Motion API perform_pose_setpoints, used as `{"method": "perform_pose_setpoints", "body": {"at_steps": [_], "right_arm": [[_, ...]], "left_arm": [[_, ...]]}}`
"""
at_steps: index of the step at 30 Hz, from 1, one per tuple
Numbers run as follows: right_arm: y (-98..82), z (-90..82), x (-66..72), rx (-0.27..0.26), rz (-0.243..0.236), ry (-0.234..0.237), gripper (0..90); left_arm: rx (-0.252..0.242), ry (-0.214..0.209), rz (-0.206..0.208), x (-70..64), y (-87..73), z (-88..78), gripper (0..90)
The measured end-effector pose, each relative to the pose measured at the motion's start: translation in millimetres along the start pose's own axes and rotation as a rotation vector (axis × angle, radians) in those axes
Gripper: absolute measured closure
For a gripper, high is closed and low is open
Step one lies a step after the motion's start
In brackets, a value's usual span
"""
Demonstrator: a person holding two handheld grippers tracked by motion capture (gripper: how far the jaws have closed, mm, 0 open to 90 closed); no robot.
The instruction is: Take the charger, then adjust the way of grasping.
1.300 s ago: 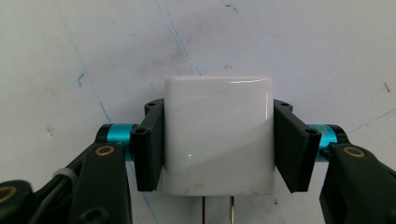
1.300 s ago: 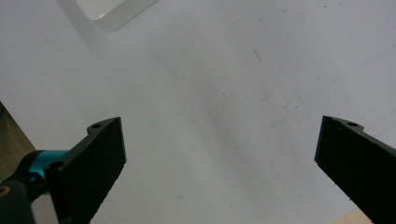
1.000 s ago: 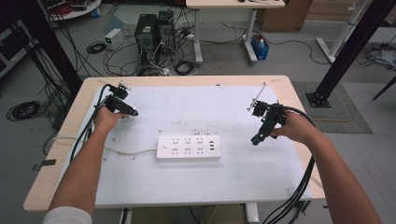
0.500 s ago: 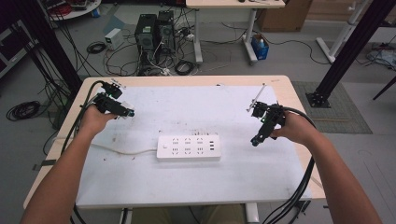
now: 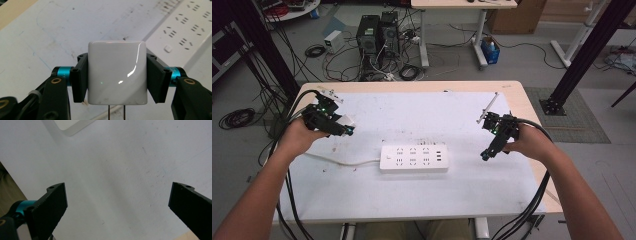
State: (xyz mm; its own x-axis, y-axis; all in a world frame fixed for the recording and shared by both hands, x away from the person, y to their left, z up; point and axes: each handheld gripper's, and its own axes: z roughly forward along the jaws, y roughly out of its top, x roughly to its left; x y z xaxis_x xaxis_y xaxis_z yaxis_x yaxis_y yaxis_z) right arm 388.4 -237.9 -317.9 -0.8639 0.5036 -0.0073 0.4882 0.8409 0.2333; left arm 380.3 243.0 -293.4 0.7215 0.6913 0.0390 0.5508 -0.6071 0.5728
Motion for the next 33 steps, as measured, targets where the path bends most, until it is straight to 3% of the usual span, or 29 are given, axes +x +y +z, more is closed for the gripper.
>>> {"method": "perform_pose_setpoints", "body": {"at_steps": [8, 20, 27, 29, 33], "right_arm": [[0.5, -1.0, 5.9, -0.004, -0.001, -0.007, 1.4], [1.9, 0.6, 9.4, -0.01, -0.01, -0.019, 1.3], [1.8, -2.3, 9.0, -0.035, 0.045, -0.011, 1.3], [1.1, -3.5, 8.6, -0.072, 0.094, -0.01, 1.3], [-0.5, -4.1, 7.0, -0.12, 0.133, -0.014, 1.3]], "left_arm": [[-0.017, -0.055, 0.094, -19.0, 5.8, -12.2, 42.4], [-0.026, -0.085, 0.14, -32.2, 10.3, -11.4, 42.4], [-0.052, -0.115, 0.216, -40.9, 21.2, -8.6, 42.4], [-0.076, -0.14, 0.252, -46.4, 27.0, -5.7, 42.5], [-0.077, -0.173, 0.303, -54.5, 35.5, 1.1, 42.4]]}}
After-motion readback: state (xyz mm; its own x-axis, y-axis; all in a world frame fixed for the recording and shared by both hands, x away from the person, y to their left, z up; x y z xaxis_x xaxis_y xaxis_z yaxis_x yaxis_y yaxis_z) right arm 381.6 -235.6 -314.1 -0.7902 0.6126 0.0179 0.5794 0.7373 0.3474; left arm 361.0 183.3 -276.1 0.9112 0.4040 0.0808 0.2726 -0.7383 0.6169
